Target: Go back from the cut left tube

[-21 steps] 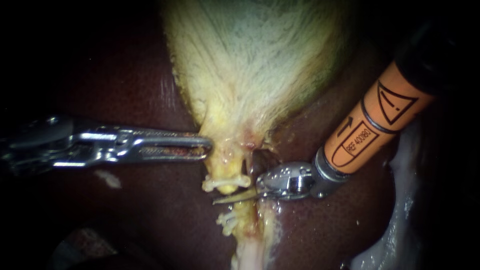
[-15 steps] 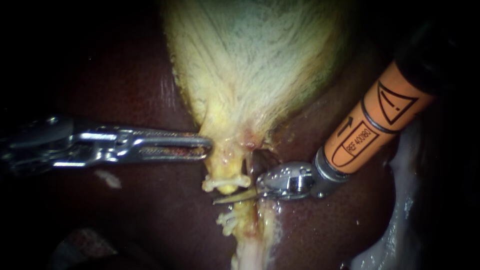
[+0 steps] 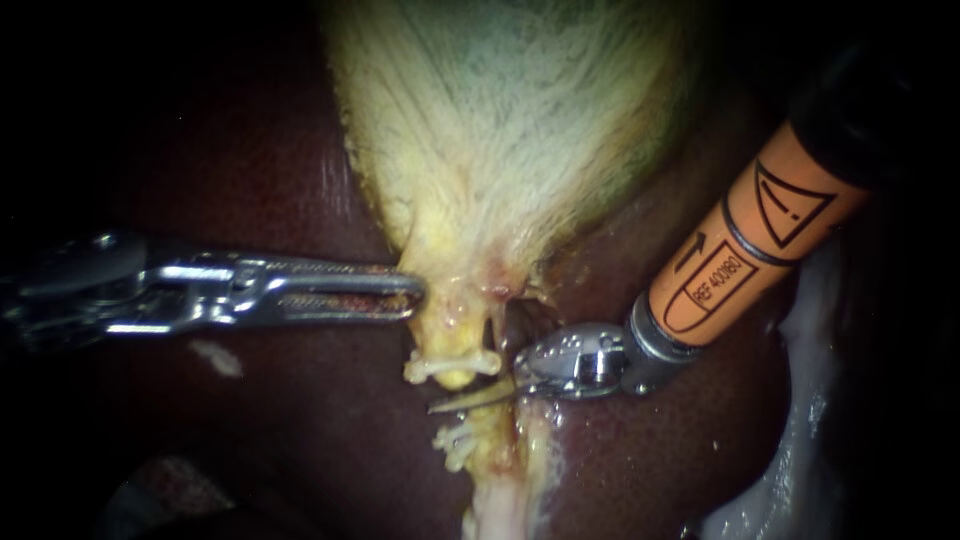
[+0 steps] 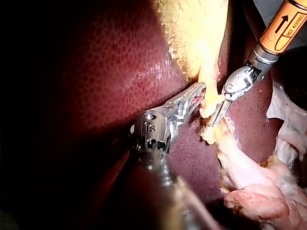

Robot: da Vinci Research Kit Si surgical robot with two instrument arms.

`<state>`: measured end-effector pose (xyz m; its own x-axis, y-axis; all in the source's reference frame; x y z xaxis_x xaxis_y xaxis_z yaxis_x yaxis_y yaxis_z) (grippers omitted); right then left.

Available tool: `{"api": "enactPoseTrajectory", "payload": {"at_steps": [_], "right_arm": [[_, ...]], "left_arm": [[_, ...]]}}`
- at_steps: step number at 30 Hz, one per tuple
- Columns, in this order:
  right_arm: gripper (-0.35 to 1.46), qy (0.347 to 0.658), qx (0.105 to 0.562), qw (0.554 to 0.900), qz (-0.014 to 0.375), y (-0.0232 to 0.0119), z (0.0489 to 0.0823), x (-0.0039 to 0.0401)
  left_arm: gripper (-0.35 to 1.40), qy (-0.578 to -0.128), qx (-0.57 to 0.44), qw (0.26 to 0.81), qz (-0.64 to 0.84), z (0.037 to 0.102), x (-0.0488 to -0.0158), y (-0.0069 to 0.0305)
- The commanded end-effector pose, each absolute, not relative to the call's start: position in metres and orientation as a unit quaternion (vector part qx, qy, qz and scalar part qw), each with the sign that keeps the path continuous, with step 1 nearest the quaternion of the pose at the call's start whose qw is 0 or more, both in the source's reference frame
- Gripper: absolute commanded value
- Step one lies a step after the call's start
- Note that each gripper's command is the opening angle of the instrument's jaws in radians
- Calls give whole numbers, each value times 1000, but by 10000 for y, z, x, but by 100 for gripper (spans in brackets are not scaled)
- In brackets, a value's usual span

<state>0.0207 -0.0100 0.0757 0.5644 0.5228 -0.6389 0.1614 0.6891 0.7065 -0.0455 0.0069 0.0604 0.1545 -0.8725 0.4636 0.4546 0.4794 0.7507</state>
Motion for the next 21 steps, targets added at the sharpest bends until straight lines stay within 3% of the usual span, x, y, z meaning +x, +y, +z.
{"api": "enactPoseTrajectory", "payload": {"at_steps": [1,9,21], "right_arm": [[34,453,377,800,113,-101,756,207],[66,453,378,800,112,-102,754,210],[89,454,384,797,105,-106,736,193]], "left_arm": [[-35,-462,226,725,-457,604,-455,69],[-35,-462,226,725,-457,604,-455,69],[-35,-462,226,725,-457,605,-454,69]]}}
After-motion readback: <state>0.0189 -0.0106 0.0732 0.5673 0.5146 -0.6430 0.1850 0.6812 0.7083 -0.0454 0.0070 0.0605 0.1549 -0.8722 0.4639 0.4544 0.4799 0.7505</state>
